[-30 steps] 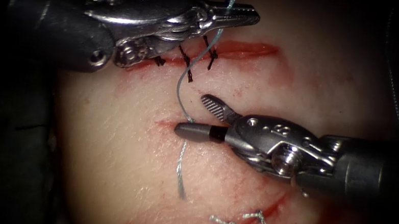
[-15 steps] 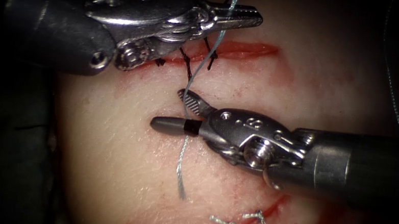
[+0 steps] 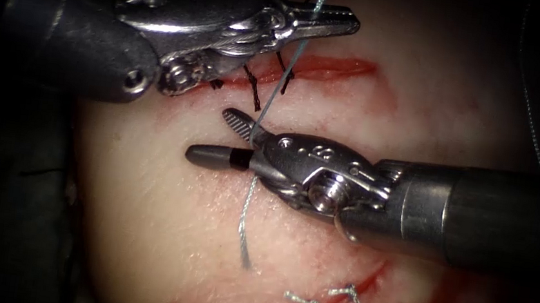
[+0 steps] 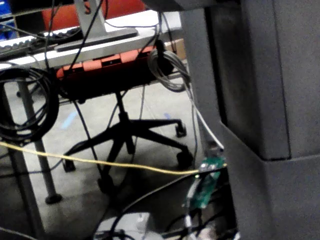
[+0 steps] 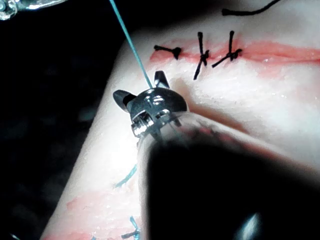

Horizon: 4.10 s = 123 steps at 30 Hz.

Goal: Wound Closure

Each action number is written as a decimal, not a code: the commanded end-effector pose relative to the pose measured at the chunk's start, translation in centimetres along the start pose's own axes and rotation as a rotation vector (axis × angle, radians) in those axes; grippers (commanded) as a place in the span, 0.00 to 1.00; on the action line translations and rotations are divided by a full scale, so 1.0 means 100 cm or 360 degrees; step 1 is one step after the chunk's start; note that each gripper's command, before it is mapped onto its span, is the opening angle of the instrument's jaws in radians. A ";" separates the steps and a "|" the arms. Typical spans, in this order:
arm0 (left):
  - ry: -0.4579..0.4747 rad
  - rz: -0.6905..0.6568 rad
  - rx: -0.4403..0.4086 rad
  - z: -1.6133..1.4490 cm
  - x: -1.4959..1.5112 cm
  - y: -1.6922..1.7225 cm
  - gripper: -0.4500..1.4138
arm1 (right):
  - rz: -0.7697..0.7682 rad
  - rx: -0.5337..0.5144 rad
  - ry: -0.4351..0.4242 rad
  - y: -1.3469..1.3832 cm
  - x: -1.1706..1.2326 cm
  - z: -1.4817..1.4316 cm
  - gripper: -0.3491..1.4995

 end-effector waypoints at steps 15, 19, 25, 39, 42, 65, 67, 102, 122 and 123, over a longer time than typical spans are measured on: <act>0.0007 -0.0006 -0.0009 0.0007 0.0000 0.0006 0.00 | -0.0047 0.0000 0.0004 0.0001 0.0004 0.0013 0.66; 0.0009 -0.0006 -0.0003 0.0007 0.0001 0.0004 0.00 | -0.0050 -0.0004 0.0006 0.0001 0.0002 0.0010 0.55; 0.0009 -0.0006 -0.0004 0.0007 0.0001 0.0004 0.00 | -0.0037 -0.0013 0.0008 0.0001 -0.0001 0.0008 0.02; 0.0019 -0.0012 0.0032 -0.0006 0.0007 -0.0001 0.00 | -0.0004 -0.0142 0.0059 0.0011 0.0007 -0.0007 0.00; 0.0027 -0.0010 0.0064 -0.0018 0.0008 -0.0009 0.00 | 0.0018 -0.0191 0.0091 0.0023 0.0014 -0.0015 0.00; -0.0644 -0.0225 0.0235 -0.0076 -0.0121 -0.0093 0.37 | 0.0071 -0.0184 0.0443 0.0013 0.0055 -0.0126 0.88; -0.0683 -0.0273 0.0238 -0.0078 -0.0125 -0.0094 0.37 | 0.0090 -0.0200 0.0465 0.0016 0.0061 -0.0132 0.88; -0.1060 0.0937 0.0349 -0.0118 -0.0051 -0.0041 0.78 | 0.0180 -0.0205 0.0581 0.0009 0.0061 -0.0147 0.91; -0.1127 0.1901 -0.0608 -0.0027 -0.0195 0.0005 0.54 | 0.0246 -0.0195 0.0584 0.0009 0.0060 -0.0149 0.92; -0.1152 0.1858 -0.0608 -0.0028 -0.0199 0.0005 0.54 | 0.0255 -0.0193 0.0585 0.0009 0.0060 -0.0149 0.92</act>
